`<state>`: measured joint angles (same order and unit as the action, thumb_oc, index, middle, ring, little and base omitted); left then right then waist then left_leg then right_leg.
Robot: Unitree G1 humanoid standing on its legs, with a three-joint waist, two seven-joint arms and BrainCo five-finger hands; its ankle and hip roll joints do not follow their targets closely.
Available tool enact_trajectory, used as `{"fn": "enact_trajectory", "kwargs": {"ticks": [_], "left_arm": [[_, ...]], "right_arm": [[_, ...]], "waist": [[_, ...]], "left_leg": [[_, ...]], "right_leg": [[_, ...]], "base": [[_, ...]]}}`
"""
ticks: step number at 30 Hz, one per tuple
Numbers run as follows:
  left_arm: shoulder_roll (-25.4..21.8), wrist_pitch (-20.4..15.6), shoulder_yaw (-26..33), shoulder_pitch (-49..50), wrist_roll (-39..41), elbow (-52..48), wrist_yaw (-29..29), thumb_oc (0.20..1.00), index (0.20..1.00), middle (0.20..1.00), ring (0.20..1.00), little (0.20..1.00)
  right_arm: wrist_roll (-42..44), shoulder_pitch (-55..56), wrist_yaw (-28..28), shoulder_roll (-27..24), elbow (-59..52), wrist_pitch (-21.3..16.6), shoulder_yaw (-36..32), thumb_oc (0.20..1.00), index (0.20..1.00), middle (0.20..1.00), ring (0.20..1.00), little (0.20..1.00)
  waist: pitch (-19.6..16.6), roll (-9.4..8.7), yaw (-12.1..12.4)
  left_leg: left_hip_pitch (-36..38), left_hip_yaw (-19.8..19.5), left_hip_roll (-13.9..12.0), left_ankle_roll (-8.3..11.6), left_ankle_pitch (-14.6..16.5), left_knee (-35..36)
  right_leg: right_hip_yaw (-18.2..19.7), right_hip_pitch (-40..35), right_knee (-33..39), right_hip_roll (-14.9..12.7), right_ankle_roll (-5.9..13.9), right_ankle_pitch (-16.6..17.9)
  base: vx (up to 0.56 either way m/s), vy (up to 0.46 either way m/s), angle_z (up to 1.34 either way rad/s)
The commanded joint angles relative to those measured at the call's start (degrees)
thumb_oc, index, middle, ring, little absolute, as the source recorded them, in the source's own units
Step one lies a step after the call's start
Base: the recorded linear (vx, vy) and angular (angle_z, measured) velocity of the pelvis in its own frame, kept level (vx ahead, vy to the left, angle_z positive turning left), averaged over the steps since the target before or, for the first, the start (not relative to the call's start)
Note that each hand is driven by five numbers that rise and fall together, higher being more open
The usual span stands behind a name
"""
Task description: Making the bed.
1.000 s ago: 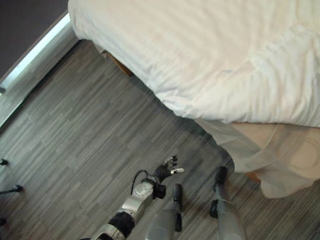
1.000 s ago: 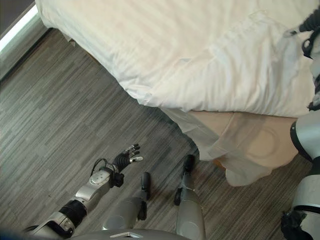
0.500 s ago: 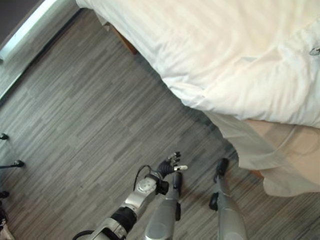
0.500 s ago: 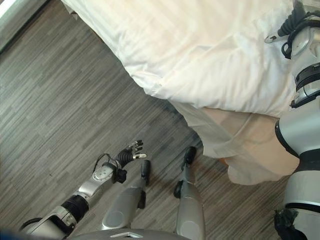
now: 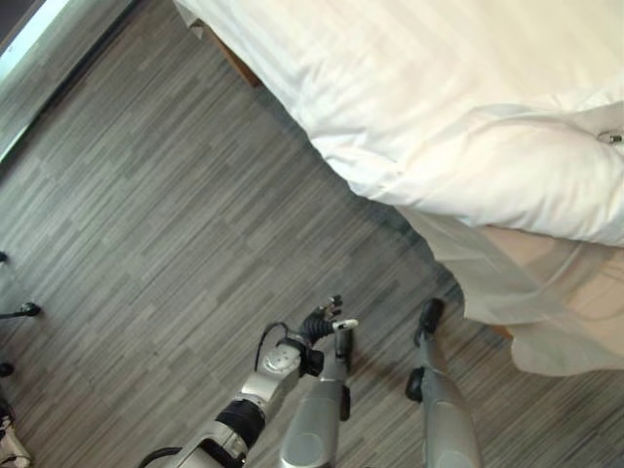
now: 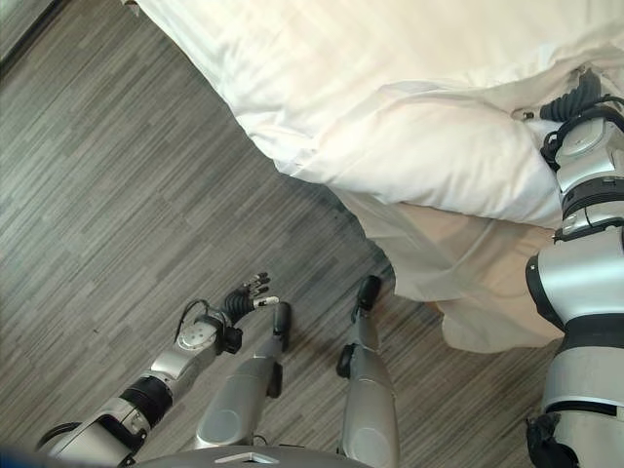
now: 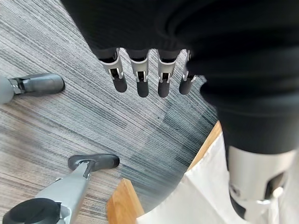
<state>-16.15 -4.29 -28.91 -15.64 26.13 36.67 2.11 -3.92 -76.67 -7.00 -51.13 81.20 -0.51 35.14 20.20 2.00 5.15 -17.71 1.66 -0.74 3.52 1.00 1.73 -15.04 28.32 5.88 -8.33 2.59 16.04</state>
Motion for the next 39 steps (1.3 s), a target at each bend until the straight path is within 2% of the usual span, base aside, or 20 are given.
{"fn": "enact_trajectory", "kwargs": {"ticks": [1, 3, 6, 8, 12, 13, 14, 18, 19, 21, 25, 31, 32, 39], "left_arm": [[-0.6, -0.7, -0.9, -1.8, -1.5, -2.3, -1.4, 1.0, 1.0, 1.0, 1.0, 1.0], [-0.1, -1.0, 0.0, -2.0, -1.5, -1.5, -1.9, 1.0, 1.0, 1.0, 1.0, 1.0], [0.1, -1.3, 1.2, -1.8, -1.3, -1.1, -2.3, 1.0, 1.0, 1.0, 1.0, 1.0], [1.4, -1.4, 1.6, -0.6, -1.7, 0.1, -2.1, 1.0, 1.0, 1.0, 1.0, 1.0], [1.2, -1.3, 3.2, 0.7, -2.7, 1.4, -1.9, 1.0, 1.0, 1.0, 1.0, 1.0], [1.2, -1.3, 3.2, 0.7, -2.7, 1.4, -1.9, 1.0, 1.0, 1.0, 1.0, 1.0], [0.8, -1.0, 4.3, 1.3, -3.3, 2.1, -1.8, 1.0, 1.0, 1.0, 1.0, 1.0], [0.5, -0.6, 5.4, 3.5, -4.7, 3.7, -0.5, 1.0, 1.0, 1.0, 1.0, 1.0], [0.5, -0.6, 5.4, 3.5, -4.7, 3.7, -0.5, 1.0, 1.0, 1.0, 1.0, 1.0], [-0.1, -0.4, 5.9, 5.2, -5.3, 3.7, 0.7, 1.0, 1.0, 1.0, 1.0, 1.0], [-0.5, -0.2, 6.6, 7.2, -5.2, 4.4, 2.5, 1.0, 1.0, 1.0, 1.0, 1.0], [-0.5, 0.3, 7.8, 9.9, -3.9, 4.5, 4.4, 1.0, 1.0, 1.0, 1.0, 1.0], [-0.5, 0.4, 7.7, 10.1, -3.9, 4.5, 4.6, 1.0, 1.0, 1.0, 1.0, 1.0], [-1.2, 1.0, 7.8, 10.0, -3.8, 6.3, 6.6, 1.0, 1.0, 1.0, 1.0, 1.0]], "right_arm": [[0.8, 2.9, 3.8, 3.3, 1.7, 1.7, 4.2, 0.2, 0.2, 0.2, 0.2, 0.2], [2.4, 8.1, 3.4, 7.0, -4.5, 0.5, 2.7, 0.2, 0.2, 0.2, 0.2, 0.2], [5.4, 14.5, 3.4, 9.1, -11.1, -0.5, 0.3, 0.2, 0.2, 0.2, 0.2, 0.2], [5.9, 29.6, 4.3, 17.2, -16.0, -1.5, -3.3, 0.2, 0.2, 0.2, 0.2, 0.2], [3.8, 47.6, 5.9, 23.6, -20.5, -1.3, -7.5, 0.2, 0.2, 0.2, 0.2, 0.2], [3.8, 47.6, 5.9, 23.6, -20.5, -1.3, -7.5, 0.2, 0.2, 0.2, 0.2, 0.2], [2.8, 55.5, 6.7, 25.4, -21.7, -1.1, -9.9, 0.2, 0.2, 0.2, 0.2, 0.2], [2.3, 70.8, 8.7, 28.0, -19.0, -0.7, -15.6, 0.2, 0.2, 0.2, 0.2, 0.2], [2.3, 70.8, 8.7, 28.0, -19.0, -0.7, -15.6, 0.2, 0.2, 0.2, 0.2, 0.2], [4.1, 78.0, 10.0, 30.3, -12.9, -0.6, -19.7, 0.2, 0.2, 0.2, 0.2, 0.2], [6.7, 83.1, 11.7, 33.4, -5.1, 0.1, -23.0, 0.2, 0.2, 0.2, 0.2, 0.2], [10.5, 85.3, 14.1, 35.8, -0.1, 1.8, -25.8, 0.2, 0.2, 0.2, 0.2, 0.2], [11.4, 85.0, 14.7, 36.0, 0.4, 2.1, -25.8, 1.0, 1.0, 1.0, 1.0, 1.0], [15.3, 86.8, 19.4, 34.3, -1.5, 2.3, -25.2, 1.0, 1.0, 1.0, 1.0, 1.0]], "waist": [[4.4, 1.05, 1.6], [5.0, 0.49, 0.9], [5.1, -0.54, 0.0], [4.8, -1.89, -1.0], [3.5, -3.62, -3.0], [3.3, -3.65, -3.0], [2.2, -4.22, -3.9], [-0.4, -5.14, -5.5], [-0.6, -5.17, -5.5], [-2.5, -5.5, -6.0], [-5.1, -5.52, -6.6], [-7.7, -4.98, -6.7], [-8.0, -4.87, -6.6], [-9.6, -5.18, -6.8]], "left_leg": [[-4.1, -1.9, 0.4, 2.49, -10.7, 3.3], [-2.9, -1.7, 0.3, 2.37, -10.3, 3.3], [-2.2, -1.4, 0.3, 2.13, -10.0, 3.3], [0.1, -1.2, 0.3, 1.42, -9.0, 3.3], [3.3, -0.4, 0.2, 0.55, -7.6, 3.3], [3.1, -0.4, 0.3, 0.53, -7.7, 3.3], [4.6, 0.0, 0.3, 0.09, -7.0, 3.3], [8.3, 0.8, 0.4, -0.69, -5.4, 3.3], [8.1, 0.8, 0.4, -0.71, -5.6, 3.3], [10.2, 1.2, 0.6, -1.26, -4.6, 3.3], [11.7, 1.5, 1.0, -1.68, -3.8, 3.3], [13.5, 1.9, 1.4, -2.09, -3.0, 3.3], [13.7, 1.9, 1.4, -2.12, -2.9, 3.3], [14.6, 2.1, 1.3, -1.86, -2.8, 3.3]], "right_leg": [[1.2, -7.4, -0.9, 2.5, 5.2, -6.7], [1.9, -8.2, -0.9, 2.8, 5.21, -6.8], [2.5, -8.7, -0.9, 3.0, 5.12, -6.7], [3.3, -10.6, -0.9, 3.3, 4.99, -7.1], [4.2, -13.1, -0.9, 3.5, 4.99, -7.6], [4.2, -13.0, -0.9, 3.5, 5.0, -7.5], [4.4, -14.3, -0.9, 3.3, 5.03, -7.7], [5.0, -17.7, -0.9, 3.2, 5.15, -8.6], [5.0, -17.5, -0.9, 3.2, 5.16, -8.5], [5.6, -19.3, -0.9, 3.2, 5.26, -8.9], [6.3, -20.5, -0.9, 3.0, 5.49, -9.1], [6.8, -22.1, -0.9, 2.7, 5.72, -9.2], [6.8, -22.3, -0.9, 2.7, 5.76, -9.1], [7.1, -23.2, -0.9, 2.6, 5.91, -9.0]], "base": [[0.0, 0.047, -0.01], [0.01, 0.075, -0.06], [0.01, 0.047, -0.15], [0.04, 0.041, -0.11], [0.04, 0.058, -0.25], [0.05, 0.074, -0.27], [0.05, 0.069, -0.2], [0.05, 0.06, 0.0], [0.03, 0.039, 0.06], [0.05, 0.065, 0.1], [0.02, 0.06, 0.04], [0.01, 0.047, 0.02], [-0.01, 0.039, -0.02], [-0.01, 0.006, -0.01]]}}
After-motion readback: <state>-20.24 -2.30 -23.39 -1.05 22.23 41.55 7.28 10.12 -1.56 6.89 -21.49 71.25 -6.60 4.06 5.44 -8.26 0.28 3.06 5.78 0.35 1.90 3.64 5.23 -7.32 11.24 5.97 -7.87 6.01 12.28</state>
